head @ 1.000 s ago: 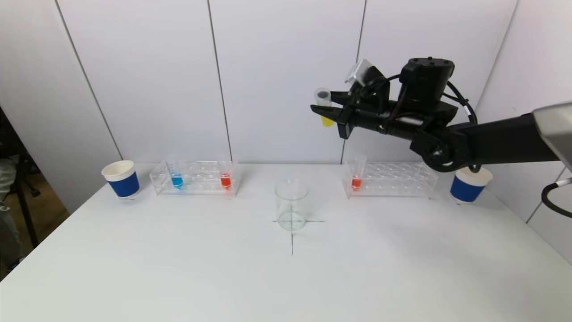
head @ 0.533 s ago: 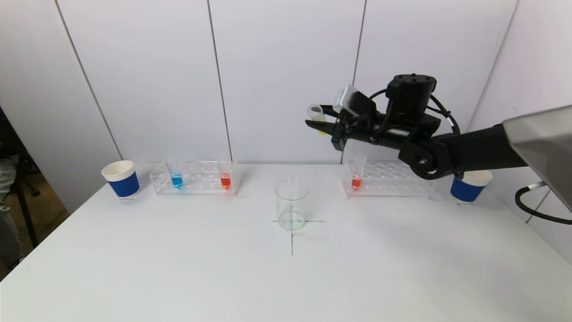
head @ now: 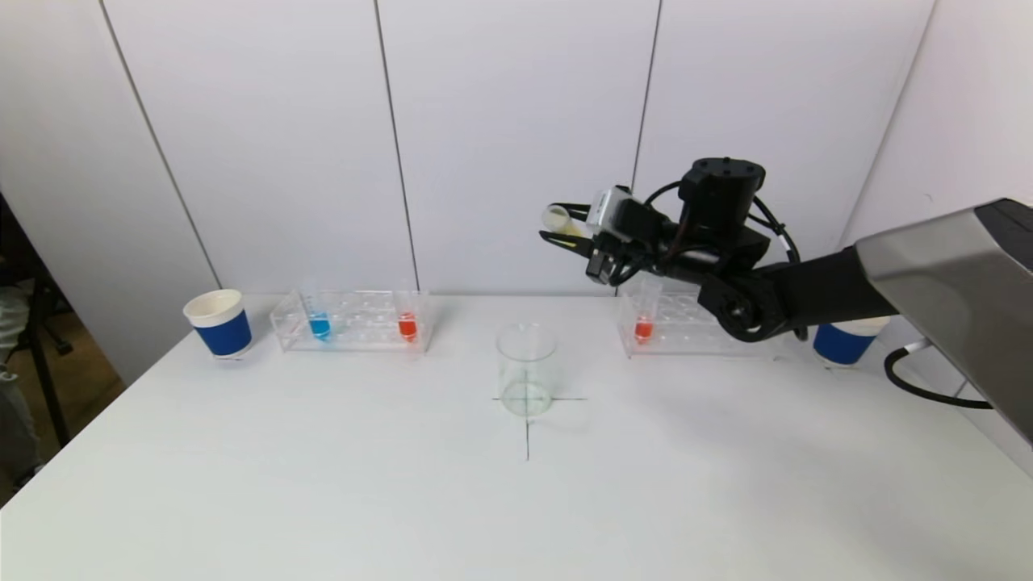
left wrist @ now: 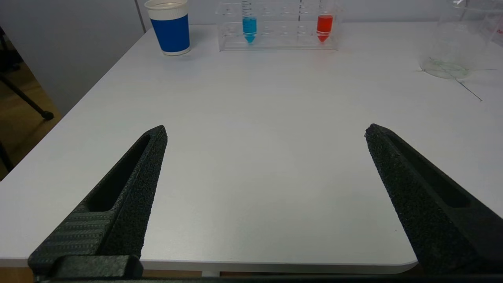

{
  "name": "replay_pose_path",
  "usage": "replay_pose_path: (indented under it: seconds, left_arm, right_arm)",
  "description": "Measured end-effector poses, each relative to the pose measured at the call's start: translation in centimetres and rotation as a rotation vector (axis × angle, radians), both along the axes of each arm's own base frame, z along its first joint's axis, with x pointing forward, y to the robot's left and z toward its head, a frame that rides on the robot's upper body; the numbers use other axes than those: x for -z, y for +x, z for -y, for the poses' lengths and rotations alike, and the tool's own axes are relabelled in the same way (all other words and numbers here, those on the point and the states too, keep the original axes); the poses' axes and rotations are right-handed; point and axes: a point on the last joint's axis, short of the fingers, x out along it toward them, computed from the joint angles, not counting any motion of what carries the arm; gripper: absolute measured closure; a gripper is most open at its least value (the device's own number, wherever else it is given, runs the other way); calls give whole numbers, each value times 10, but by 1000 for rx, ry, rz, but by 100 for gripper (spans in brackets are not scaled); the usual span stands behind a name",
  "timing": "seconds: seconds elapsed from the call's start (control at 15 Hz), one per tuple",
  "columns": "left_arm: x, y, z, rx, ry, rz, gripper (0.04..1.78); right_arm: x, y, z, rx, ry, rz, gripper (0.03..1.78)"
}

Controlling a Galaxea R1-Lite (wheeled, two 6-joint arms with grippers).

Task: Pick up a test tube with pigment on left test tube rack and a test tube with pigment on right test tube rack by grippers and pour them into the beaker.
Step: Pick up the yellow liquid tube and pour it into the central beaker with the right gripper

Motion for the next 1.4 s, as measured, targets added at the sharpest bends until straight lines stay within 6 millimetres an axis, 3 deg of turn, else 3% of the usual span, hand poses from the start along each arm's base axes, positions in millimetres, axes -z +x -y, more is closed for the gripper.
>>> replay_pose_path:
  seconds: [0.53, 1.4]
  left_arm:
    - [0, 0, 0, -1, 0, 0, 6]
    - [0, 0, 0, 0, 0, 0, 6]
  right_arm:
    - [14, 0, -12, -24, -24, 51, 132]
    - [31, 0, -14, -14, -75, 212, 132]
